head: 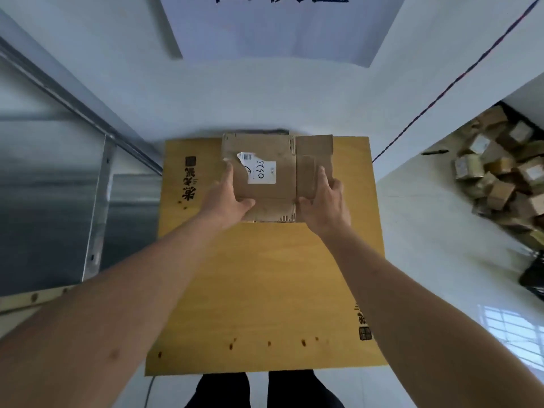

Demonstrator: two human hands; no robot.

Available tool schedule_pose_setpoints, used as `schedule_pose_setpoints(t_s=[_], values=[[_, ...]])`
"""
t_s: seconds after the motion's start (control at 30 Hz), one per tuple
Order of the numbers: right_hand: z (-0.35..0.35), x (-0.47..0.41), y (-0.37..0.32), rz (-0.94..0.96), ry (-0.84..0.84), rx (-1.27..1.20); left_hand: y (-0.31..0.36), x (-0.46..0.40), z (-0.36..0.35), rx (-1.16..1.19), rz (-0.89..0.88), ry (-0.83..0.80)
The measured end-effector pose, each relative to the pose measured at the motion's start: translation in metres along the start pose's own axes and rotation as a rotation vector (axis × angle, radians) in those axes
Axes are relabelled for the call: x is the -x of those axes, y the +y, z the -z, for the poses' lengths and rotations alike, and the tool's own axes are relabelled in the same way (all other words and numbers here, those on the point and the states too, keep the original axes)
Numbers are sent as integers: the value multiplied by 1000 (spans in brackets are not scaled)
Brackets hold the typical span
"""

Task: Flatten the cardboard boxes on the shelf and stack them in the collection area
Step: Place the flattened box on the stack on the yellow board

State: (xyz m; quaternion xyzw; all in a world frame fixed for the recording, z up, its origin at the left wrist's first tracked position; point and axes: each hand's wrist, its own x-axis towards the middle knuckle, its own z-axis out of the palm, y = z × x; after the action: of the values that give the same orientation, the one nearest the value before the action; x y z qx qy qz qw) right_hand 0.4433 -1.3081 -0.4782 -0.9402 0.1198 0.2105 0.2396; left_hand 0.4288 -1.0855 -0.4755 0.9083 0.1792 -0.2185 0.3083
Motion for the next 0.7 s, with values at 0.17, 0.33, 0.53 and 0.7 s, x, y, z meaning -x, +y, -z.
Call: schedule_pose_setpoints(t_s=[0.17,0.33,0.53,0.7], values=[[-16,-30,3,121,-24,194,1,-22,-16,-111,24,-36],[-28,-46,7,275,13,276,3,-30,-30,-323,-150,65],[-37,-54,3,417,-27,306,8,-43,-38,-406,-232,27],[-37,-56,0,399,-69,344,5,-46,-40,-454,-228,0]])
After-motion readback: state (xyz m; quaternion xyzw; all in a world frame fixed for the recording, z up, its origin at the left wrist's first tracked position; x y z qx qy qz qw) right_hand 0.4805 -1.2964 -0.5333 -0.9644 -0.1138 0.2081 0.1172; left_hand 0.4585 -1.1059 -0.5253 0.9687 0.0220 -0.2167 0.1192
